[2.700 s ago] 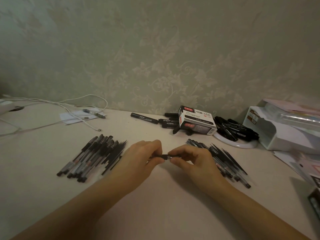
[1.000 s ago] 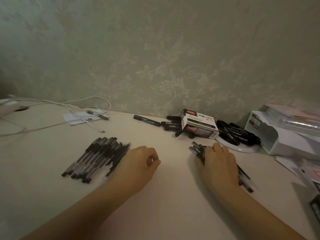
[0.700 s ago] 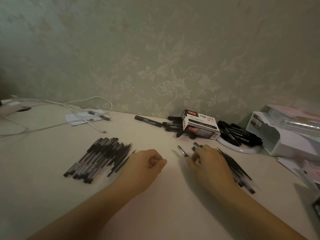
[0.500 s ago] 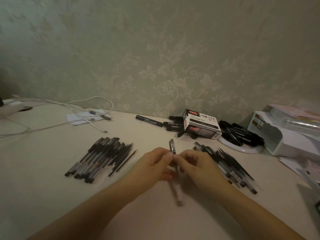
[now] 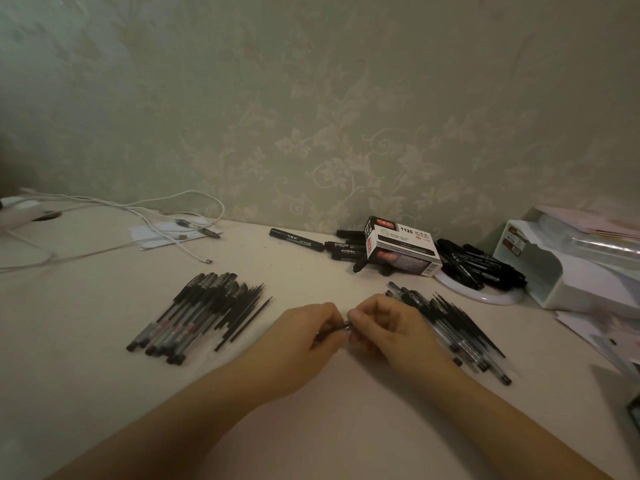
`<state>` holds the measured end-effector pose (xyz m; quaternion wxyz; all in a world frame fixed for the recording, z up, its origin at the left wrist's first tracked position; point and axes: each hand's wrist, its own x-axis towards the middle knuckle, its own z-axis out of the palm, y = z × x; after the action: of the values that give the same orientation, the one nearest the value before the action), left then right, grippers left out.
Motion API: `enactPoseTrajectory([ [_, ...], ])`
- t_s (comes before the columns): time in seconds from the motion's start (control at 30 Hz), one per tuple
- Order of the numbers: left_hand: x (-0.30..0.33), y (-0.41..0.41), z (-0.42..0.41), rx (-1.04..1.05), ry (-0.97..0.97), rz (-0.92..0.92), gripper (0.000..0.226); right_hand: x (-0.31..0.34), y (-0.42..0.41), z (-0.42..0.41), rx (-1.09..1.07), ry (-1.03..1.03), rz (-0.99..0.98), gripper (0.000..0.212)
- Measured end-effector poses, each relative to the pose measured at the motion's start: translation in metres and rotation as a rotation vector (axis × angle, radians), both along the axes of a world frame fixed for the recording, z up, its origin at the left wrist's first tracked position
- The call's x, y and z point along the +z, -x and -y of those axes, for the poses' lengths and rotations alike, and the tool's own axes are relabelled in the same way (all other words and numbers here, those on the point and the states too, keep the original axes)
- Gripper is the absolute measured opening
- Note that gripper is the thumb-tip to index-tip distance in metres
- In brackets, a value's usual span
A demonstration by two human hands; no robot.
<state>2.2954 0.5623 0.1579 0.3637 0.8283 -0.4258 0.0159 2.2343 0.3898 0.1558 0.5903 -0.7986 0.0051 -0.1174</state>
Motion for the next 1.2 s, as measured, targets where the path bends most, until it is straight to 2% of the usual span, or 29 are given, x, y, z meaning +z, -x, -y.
enactPoseTrajectory([
  [0.2,0.001,-0.007,-0.003,0.025,-0.126,0.162,0.013,-0.002,-0.001,0.000,0.038,-0.058,-0.010,0.013],
  [0.4,0.003,-0.009,-0.003,0.070,-0.105,0.196,0.022,-0.001,0.001,0.001,0.003,-0.046,0.021,0.011],
  [0.5,0.002,-0.006,-0.002,0.118,-0.114,0.214,0.026,-0.001,0.000,0.002,-0.092,-0.059,0.067,0.008],
  [0.57,0.002,-0.005,-0.002,0.146,-0.085,0.178,0.028,-0.001,0.000,0.006,-0.219,0.055,0.098,0.003],
  [0.63,0.003,-0.006,-0.005,0.149,-0.052,0.126,0.022,-0.003,0.001,0.011,-0.301,0.270,0.089,0.005],
  [0.73,0.004,-0.008,-0.008,0.123,-0.049,0.103,0.011,-0.007,0.001,0.011,-0.290,0.539,0.069,0.005],
  [0.83,0.004,-0.010,-0.008,0.122,-0.074,0.134,0.006,-0.011,-0.001,0.009,-0.275,0.652,0.093,0.008],
  [1.0,0.002,-0.010,-0.008,0.105,-0.058,0.167,0.005,-0.009,0.000,0.010,-0.274,0.581,0.160,0.008],
  [1.2,0.001,-0.008,-0.005,0.018,-0.023,0.203,0.005,-0.004,0.003,0.001,-0.101,0.460,0.147,0.020],
])
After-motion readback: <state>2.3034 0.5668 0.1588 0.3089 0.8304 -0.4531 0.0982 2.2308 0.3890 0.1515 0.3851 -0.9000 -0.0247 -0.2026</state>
